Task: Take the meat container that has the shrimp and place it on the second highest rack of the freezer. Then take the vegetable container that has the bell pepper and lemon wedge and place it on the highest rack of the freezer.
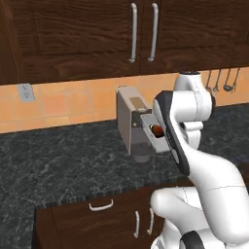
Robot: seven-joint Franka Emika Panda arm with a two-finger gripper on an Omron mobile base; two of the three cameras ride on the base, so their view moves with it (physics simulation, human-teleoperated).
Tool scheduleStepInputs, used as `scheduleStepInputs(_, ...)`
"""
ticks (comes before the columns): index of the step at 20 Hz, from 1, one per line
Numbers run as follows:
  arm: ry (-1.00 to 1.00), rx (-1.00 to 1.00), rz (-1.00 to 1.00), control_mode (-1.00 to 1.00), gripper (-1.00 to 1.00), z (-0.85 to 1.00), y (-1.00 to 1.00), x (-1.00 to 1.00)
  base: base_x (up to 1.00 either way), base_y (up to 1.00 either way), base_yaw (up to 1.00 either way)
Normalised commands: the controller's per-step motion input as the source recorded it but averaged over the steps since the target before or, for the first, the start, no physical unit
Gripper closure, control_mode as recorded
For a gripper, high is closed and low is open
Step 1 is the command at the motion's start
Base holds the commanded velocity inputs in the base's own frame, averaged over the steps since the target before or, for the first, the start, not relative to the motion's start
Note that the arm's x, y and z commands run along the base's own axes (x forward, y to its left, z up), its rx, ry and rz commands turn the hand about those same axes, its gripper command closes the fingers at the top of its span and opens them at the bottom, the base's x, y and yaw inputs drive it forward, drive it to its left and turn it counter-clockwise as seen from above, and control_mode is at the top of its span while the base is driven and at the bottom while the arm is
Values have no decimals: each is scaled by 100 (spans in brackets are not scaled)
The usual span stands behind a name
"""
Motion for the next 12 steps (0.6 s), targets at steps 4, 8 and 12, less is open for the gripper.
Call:
scheduleStepInputs(4,0,0,0,100,100,0,0,0,-86,-36,-59)
scheduleStepInputs(8,0,0,0,100,100,0,0,0,-29,-6,-84)
scheduleStepInputs(12,0,0,0,100,100,0,0,0,-2,0,-96)
